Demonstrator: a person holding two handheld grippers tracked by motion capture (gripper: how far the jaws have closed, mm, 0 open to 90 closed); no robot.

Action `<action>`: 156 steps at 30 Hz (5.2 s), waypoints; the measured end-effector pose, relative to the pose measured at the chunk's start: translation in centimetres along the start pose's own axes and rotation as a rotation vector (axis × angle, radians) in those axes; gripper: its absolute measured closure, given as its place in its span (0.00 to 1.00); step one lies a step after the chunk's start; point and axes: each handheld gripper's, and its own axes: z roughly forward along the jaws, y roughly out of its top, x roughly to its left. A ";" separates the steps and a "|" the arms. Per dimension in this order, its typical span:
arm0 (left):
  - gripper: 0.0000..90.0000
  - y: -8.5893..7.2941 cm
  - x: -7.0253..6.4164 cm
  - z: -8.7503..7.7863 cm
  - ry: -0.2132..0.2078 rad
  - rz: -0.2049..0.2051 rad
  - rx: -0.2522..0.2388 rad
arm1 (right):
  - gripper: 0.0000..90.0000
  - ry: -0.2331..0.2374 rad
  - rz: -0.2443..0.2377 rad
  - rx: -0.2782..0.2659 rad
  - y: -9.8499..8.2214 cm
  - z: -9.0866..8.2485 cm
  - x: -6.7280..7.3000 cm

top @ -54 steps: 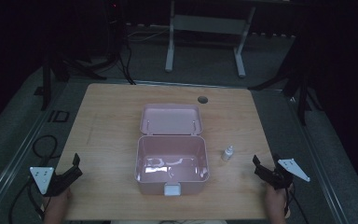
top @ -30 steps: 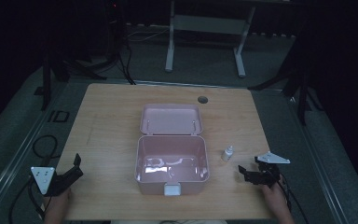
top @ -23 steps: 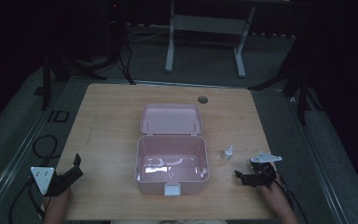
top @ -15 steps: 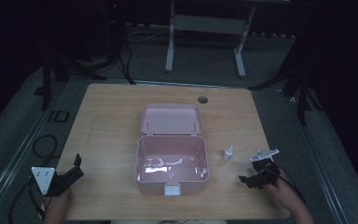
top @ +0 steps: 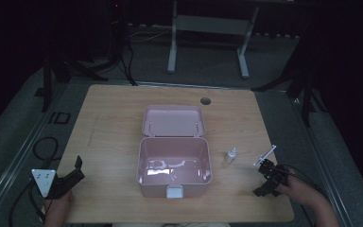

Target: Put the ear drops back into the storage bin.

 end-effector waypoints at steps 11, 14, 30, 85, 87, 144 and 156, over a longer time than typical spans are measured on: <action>0.03 0.0 0.0 -0.1 -0.001 0.001 0.004 | 0.22 0.014 0.008 0.187 1.4 -0.3 -0.1; 0.03 -0.1 -0.1 -0.1 -0.001 0.004 0.003 | 0.19 0.037 0.017 0.175 2.0 -0.6 -0.4; 0.03 -0.1 -0.2 0.0 -0.004 0.009 0.007 | 0.13 0.033 0.006 0.212 5.8 -1.1 -1.4; 0.03 -0.1 -0.3 0.0 -0.029 0.021 0.006 | 0.66 -0.025 -0.197 0.172 15.5 0.1 -0.8; 0.03 -0.1 -0.3 0.0 -0.030 0.021 0.007 | 0.66 -0.025 -0.238 0.186 15.3 0.0 -0.5; 0.03 -0.1 -0.3 0.1 -0.026 0.035 0.011 | 0.66 -0.075 -0.791 0.184 14.0 -8.6 9.8; 0.03 -0.1 -0.3 0.1 -0.024 0.028 0.011 | 0.66 -0.096 -0.788 0.164 15.3 -12.1 11.6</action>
